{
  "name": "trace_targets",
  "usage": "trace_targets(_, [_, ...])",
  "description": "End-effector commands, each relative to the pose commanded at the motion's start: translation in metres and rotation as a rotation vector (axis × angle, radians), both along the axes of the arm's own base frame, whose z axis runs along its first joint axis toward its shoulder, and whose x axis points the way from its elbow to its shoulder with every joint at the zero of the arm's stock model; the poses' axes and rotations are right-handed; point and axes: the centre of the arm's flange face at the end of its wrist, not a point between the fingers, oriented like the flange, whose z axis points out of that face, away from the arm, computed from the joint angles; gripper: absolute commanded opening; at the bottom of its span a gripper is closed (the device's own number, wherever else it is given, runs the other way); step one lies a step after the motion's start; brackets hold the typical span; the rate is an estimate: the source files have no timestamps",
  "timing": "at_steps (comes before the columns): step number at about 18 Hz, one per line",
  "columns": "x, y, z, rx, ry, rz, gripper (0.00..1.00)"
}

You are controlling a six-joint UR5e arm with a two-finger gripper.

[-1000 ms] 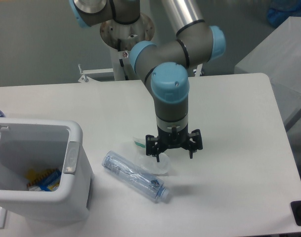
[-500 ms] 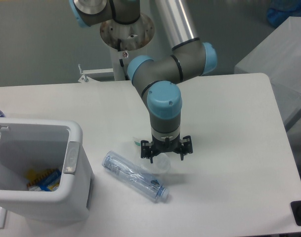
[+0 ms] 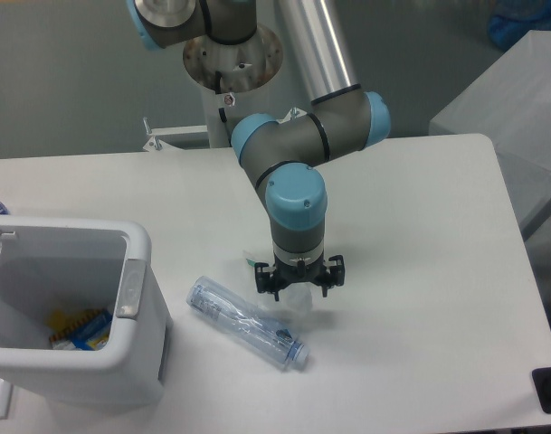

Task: Place the trash in the trash can
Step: 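Lower the open gripper toward the clear plastic bag on the table, then close the gripper on the clear plastic bag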

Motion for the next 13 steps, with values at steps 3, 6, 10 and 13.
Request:
trace_targets(3, [0.005, 0.004, -0.002, -0.012, 0.007, -0.009, 0.53])
trace_targets(6, [0.006, 0.004, -0.001, -0.016, 0.012, -0.010, 0.23])
trace_targets(10, [0.006, 0.004, 0.004, -0.008, 0.015, -0.017, 0.11])
trace_targets(13, [0.008, 0.001, 0.010, -0.004, 0.017, -0.021, 0.06])
